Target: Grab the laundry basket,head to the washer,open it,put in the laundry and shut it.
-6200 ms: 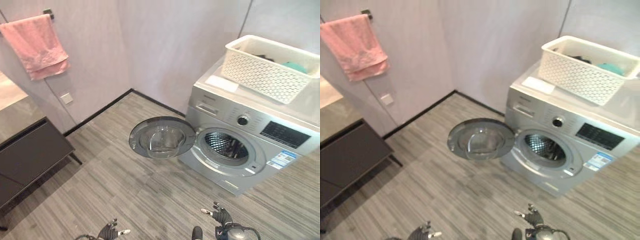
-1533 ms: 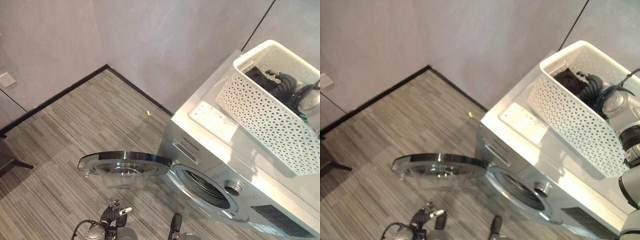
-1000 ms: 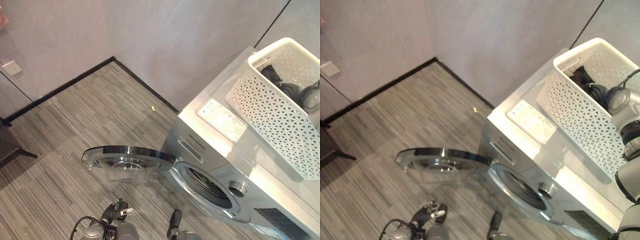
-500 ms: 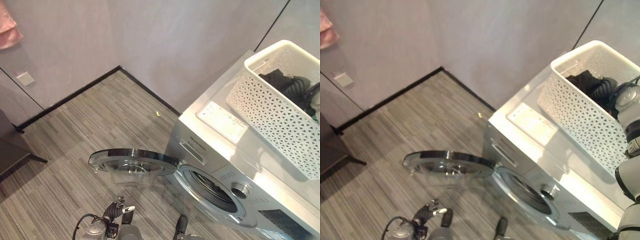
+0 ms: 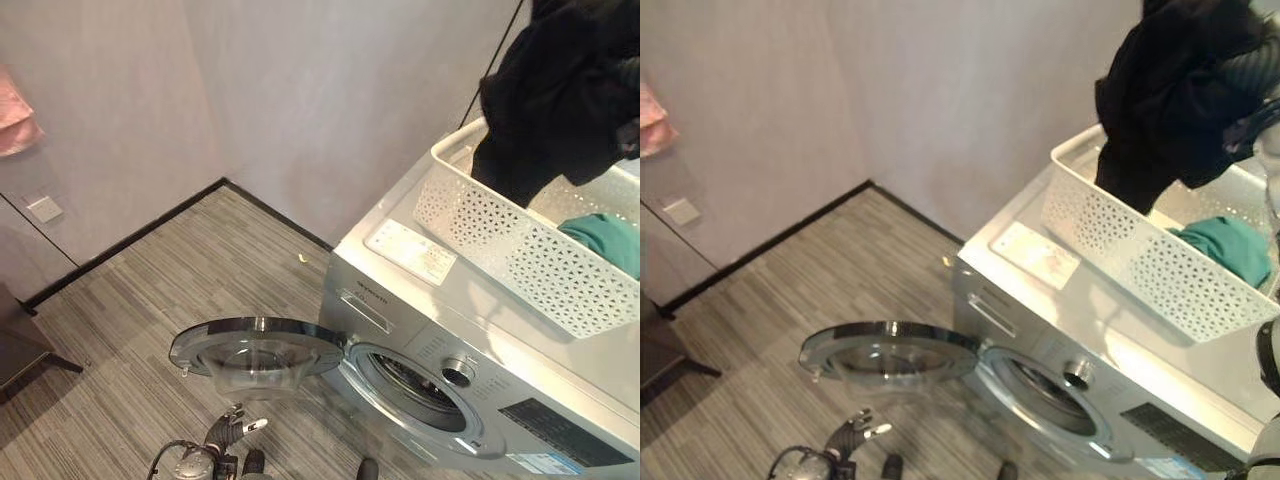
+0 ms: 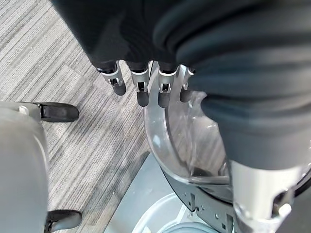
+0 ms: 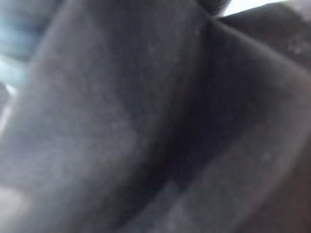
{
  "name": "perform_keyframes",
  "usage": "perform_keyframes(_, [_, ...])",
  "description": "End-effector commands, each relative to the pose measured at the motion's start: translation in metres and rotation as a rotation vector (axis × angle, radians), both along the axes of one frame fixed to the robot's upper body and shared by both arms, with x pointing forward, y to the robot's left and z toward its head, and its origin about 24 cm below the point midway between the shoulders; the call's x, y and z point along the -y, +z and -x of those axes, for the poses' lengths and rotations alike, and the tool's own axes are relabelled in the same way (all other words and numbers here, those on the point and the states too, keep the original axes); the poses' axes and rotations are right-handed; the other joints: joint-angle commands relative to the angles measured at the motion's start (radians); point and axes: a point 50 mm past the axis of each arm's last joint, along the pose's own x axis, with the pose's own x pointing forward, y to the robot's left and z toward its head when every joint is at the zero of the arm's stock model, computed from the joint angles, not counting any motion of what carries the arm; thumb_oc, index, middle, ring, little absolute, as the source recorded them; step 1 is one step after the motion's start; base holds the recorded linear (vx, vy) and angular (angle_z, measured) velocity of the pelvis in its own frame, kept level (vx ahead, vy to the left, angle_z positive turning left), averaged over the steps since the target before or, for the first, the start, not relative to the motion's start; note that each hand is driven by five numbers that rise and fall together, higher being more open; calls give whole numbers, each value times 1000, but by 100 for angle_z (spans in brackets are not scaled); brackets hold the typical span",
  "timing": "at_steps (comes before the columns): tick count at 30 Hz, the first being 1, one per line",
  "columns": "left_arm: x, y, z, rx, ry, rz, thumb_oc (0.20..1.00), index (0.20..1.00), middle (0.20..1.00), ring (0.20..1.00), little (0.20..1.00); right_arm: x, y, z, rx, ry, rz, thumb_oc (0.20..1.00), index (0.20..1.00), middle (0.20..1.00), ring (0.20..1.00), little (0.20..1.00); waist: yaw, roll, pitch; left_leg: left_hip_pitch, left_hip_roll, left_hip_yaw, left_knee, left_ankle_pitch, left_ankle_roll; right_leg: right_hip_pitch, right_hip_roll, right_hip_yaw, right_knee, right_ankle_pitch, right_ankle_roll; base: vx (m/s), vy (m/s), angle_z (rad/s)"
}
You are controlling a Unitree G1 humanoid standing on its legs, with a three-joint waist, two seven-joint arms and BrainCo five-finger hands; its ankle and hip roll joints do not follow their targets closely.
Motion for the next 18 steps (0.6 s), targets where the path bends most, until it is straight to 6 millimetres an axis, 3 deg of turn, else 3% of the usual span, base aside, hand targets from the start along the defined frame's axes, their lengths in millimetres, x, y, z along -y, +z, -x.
perform_keyframes(1, [1,5,-14,46,-73,-49,1000,1000,1000,1000,1000,26,26,35,180,-196,103,200,200,200,200,200,23,-31,-52,60,-2,48,40,-112,40,5,-17,35,102,-145,-3,-19,57,0])
perform_keyframes(8, [4,11,-21,90,-111,-61,1000,1000,1000,1000,1000,34,4,43,203,-237,96,200,200,200,200,200,25,-28,-55,68,-27,50,46,-128,61,0,-38,41,122,-137,11,-29,60,-2])
perform_keyframes(14, [7,17,-29,133,-127,-74,1000,1000,1000,1000,1000,22,2,51,300,-198,96,200,200,200,200,200,18,-22,-54,73,-51,56,51,-139,79,-14,-63,50,150,-131,25,-40,75,-8])
perform_keyframes(18, [10,19,-35,154,-140,-90,1000,1000,1000,1000,1000,10,14,66,441,-178,127,200,200,200,200,200,9,-17,-60,73,-72,56,50,-144,91,-19,-80,56,153,-120,36,-46,87,-1])
